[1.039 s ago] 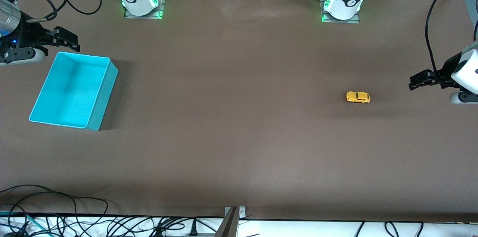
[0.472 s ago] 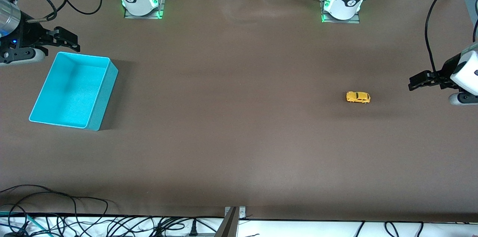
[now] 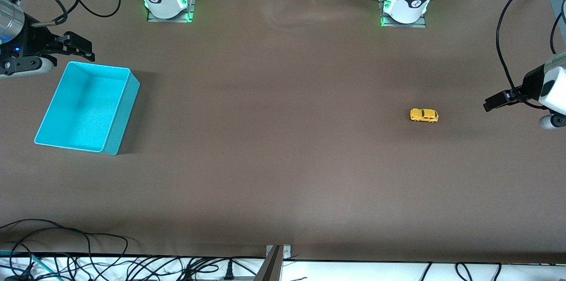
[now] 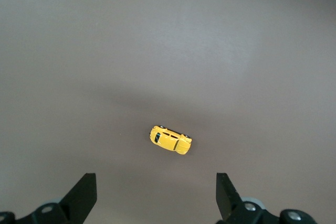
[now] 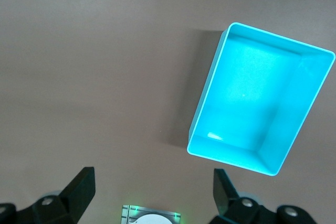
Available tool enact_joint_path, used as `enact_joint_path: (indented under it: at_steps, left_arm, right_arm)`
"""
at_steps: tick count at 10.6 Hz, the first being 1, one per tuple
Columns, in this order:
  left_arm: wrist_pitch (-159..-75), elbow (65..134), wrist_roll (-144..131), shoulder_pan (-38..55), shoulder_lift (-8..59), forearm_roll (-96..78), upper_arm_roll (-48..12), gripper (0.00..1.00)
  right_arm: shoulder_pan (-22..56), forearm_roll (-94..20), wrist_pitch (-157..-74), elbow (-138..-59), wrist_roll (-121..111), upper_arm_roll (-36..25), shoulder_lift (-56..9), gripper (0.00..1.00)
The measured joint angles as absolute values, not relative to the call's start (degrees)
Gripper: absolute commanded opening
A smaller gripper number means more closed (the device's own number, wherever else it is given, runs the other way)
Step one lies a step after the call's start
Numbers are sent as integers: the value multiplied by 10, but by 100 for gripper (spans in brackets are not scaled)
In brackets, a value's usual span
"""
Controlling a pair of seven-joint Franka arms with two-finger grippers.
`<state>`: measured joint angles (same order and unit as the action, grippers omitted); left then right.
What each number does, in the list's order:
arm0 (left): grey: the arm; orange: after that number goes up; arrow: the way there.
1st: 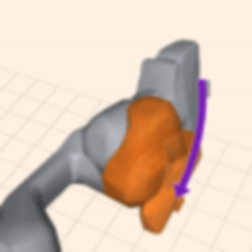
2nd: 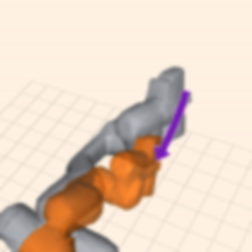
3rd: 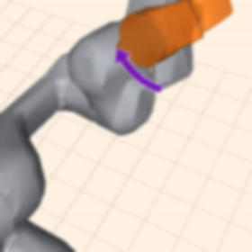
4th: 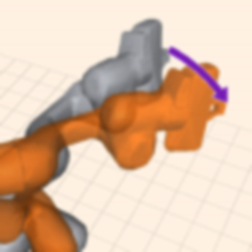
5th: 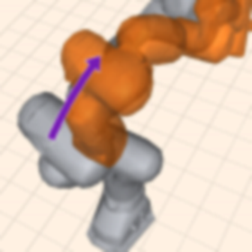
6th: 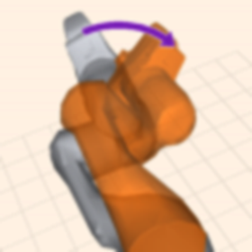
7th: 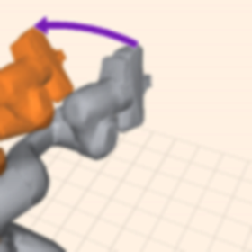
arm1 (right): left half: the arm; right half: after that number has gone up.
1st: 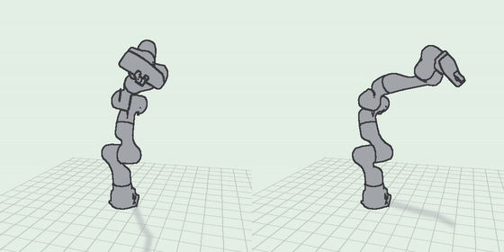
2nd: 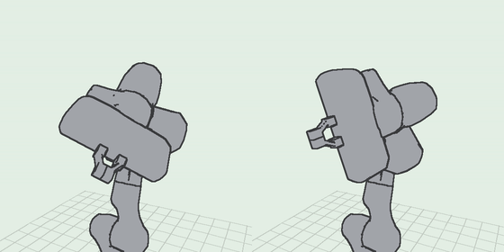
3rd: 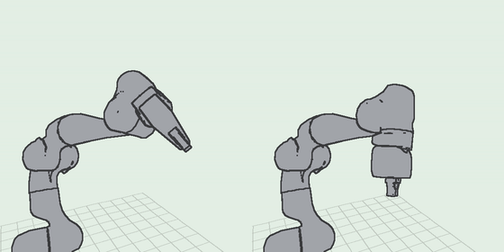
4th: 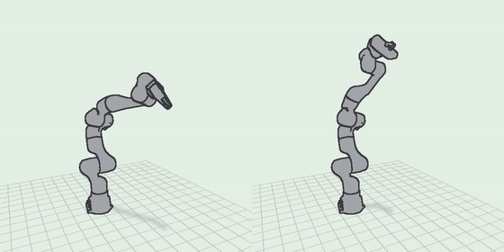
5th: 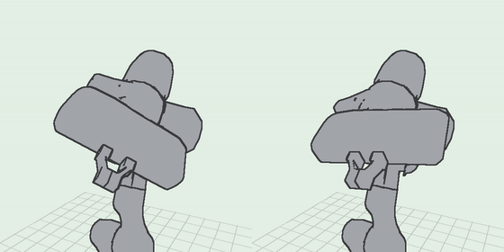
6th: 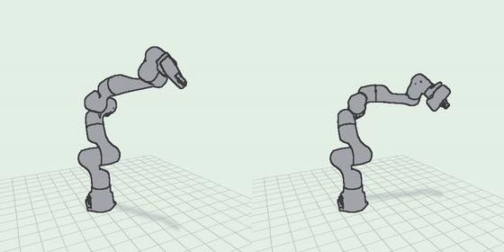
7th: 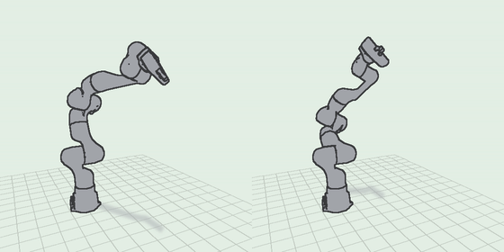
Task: Wind up and store yellow beetle car
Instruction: 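Lower the left gripper over the yellow beetle car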
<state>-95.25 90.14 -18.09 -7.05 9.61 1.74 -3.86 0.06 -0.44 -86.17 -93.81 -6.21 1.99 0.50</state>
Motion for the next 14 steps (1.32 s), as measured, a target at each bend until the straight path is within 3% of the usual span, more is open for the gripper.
enact_joint_path:
  at_steps: [8,14]
  left_arm:
    - [-958,939,-615,-92,149,-19,-40,100]
    - [-1092,1064,-729,-92,155,-19,-41,100]
  right_arm:
    - [0,-4,-861,-938,-63,20,4,100]
    - [0,-4,-861,-938,-69,20,4,100]
